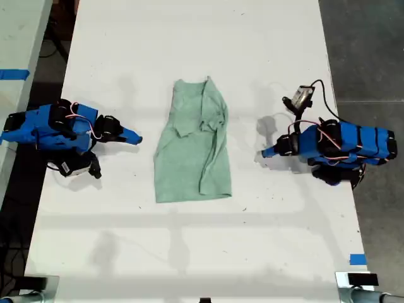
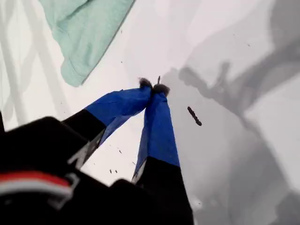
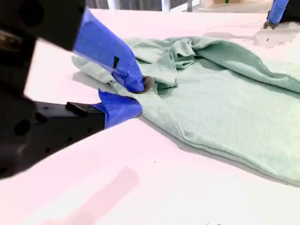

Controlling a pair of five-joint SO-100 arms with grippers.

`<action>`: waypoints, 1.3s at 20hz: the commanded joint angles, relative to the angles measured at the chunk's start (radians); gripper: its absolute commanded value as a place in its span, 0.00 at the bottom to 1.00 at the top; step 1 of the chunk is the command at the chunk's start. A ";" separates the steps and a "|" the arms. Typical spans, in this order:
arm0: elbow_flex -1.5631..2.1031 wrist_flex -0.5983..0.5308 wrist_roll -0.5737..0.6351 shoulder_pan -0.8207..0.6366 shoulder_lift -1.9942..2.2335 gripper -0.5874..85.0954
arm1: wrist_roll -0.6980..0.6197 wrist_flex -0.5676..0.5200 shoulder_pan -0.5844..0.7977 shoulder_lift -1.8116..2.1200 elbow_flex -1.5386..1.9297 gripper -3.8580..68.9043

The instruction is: Fold t shirt

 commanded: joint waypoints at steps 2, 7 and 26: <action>0.014 0.002 -0.018 0.009 0.008 0.06 | -0.003 0.002 0.009 0.017 0.054 0.06; 0.014 0.002 -0.018 0.008 0.008 0.06 | 0.002 -0.002 -0.002 0.017 0.057 0.06; 0.014 0.002 -0.018 0.008 0.008 0.06 | 0.029 -0.003 -0.002 0.017 0.066 0.06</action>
